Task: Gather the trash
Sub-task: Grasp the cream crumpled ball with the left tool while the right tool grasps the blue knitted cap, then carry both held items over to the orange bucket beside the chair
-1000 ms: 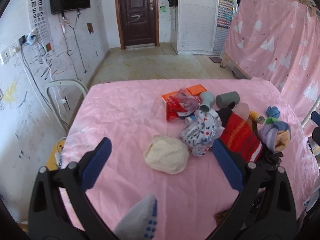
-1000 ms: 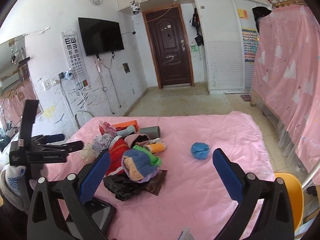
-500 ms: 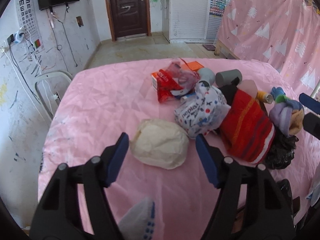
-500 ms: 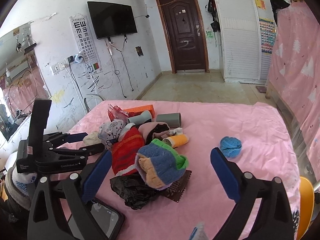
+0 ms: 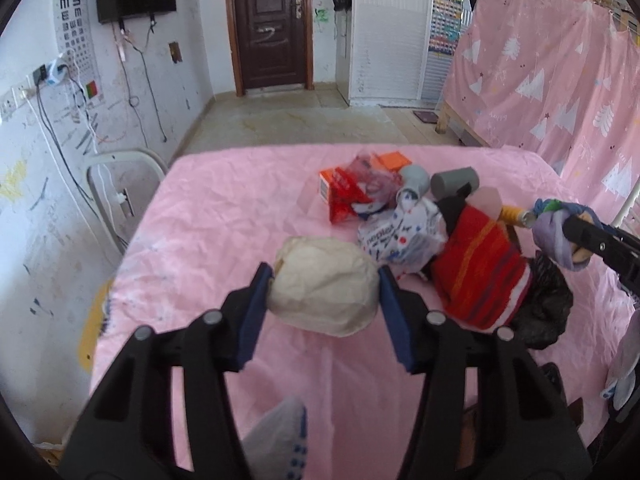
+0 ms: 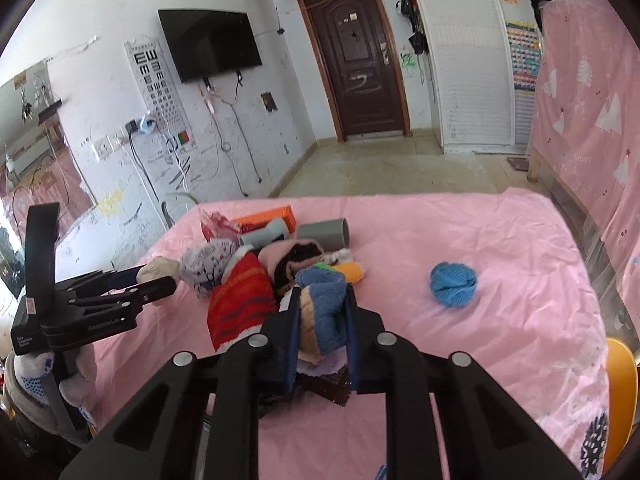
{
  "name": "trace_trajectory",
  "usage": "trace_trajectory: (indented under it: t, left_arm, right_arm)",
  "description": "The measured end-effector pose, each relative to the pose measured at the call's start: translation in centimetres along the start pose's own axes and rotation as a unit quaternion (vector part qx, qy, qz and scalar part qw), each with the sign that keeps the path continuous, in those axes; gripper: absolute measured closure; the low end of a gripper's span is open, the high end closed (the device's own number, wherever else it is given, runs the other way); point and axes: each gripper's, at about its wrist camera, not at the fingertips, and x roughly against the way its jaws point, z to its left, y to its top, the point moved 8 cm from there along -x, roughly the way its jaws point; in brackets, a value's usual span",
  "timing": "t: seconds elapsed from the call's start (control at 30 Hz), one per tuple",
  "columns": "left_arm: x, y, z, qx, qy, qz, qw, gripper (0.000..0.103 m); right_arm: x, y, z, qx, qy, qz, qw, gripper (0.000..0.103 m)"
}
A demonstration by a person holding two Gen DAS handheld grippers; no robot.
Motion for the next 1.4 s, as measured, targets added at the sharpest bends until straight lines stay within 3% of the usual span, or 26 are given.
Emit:
trace_trajectory:
  t: [0.2,0.5,0.7,0.97,1.4]
  left_arm:
    - [3.5,2.1,-2.7,-0.023,-0.008,-0.038,0.999,0.051]
    - [5.9,5.4,-11.2,-0.063,-0.066,-0.058,0.9942,0.051]
    - [6.4,6.3,-17.3,-0.068,-0.116,-0.046,0.9898,0.051]
    - [6.1,6.4,-26.0,-0.073,-0.171,-0.018,0.9824,0.051]
    - [3.5,5.2,-40.4,-0.111,-0.212,0.046,0.9699,0.051]
  right_arm:
    - [2.9,1.0,-1.6,-0.016,-0.004,-0.033,0.999,0.094]
    - [8.7,1.5,-7.7,-0.045,-0.043,-0.08,0.995,0.094]
    - [13.0,0.3,-13.8,-0.073,-0.087,-0.103,0.988,0.094]
    - [16.5,-2.6,-20.9,-0.091,-0.138,-0.098,0.981,0.094]
    - [18.0,-7.2,-28.9,-0.166,-0.13,-0.089,0.973,0.094]
